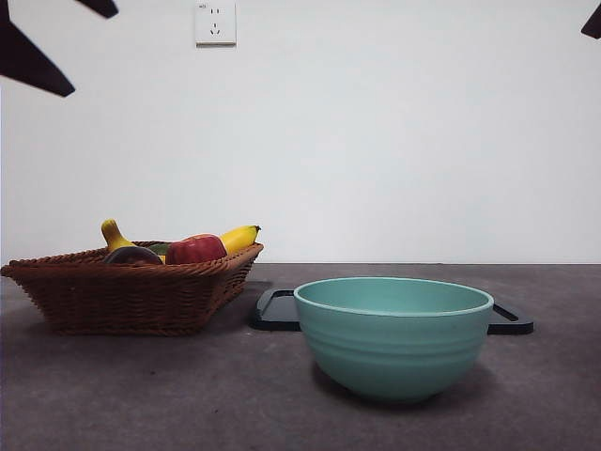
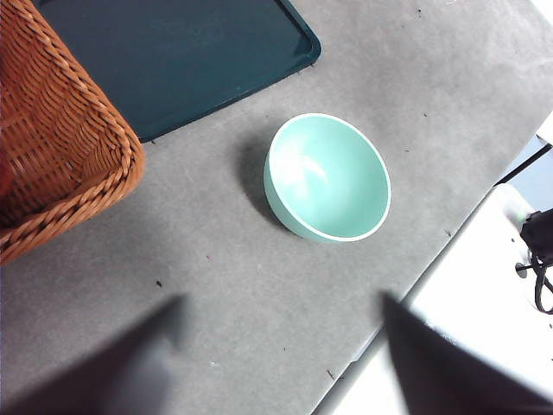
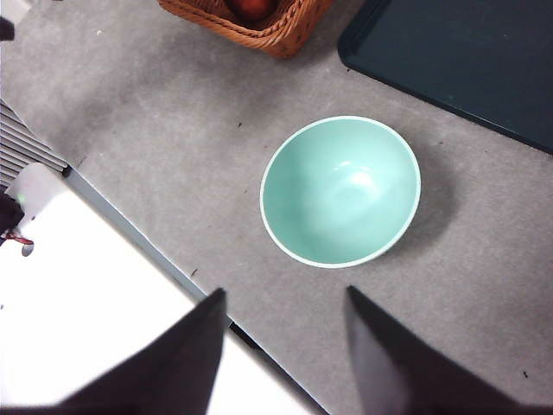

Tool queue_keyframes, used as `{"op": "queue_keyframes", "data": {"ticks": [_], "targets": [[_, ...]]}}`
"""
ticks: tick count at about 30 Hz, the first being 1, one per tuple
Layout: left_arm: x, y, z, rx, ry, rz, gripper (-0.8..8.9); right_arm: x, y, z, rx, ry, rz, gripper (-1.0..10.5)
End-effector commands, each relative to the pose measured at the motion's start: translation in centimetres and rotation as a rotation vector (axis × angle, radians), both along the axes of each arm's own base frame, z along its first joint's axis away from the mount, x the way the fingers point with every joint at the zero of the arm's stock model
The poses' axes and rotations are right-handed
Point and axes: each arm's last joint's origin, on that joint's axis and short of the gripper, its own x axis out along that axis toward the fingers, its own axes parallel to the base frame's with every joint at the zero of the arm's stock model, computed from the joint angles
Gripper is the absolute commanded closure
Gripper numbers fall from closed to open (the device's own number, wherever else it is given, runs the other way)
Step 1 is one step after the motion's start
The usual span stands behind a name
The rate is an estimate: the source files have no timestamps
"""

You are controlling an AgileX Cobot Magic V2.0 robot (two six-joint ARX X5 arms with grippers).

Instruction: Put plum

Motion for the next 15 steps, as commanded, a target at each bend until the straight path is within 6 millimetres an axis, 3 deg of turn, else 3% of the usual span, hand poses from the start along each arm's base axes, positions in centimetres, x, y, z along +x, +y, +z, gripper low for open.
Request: {"op": "queue_keyframes", "data": {"ticks": [1,2,15], "targets": [[0.13,-0.16,0.27,-0.005,-0.013,-0.010,7.43,-0.02,0.10,0.46,0.006,-0.020,0.017,9.1],[0.13,-0.16,0.27,-0.005,-0.012,-0.010,8.13,-0.02,0.10,0.46,0.005,-0.021,0.017,9.4],[0.14,-0.16,0.28,-0.005,-0.014,-0.010,8.05,0.11,0.14,0.58,0.009,-0.041,0.006,9.4]]}}
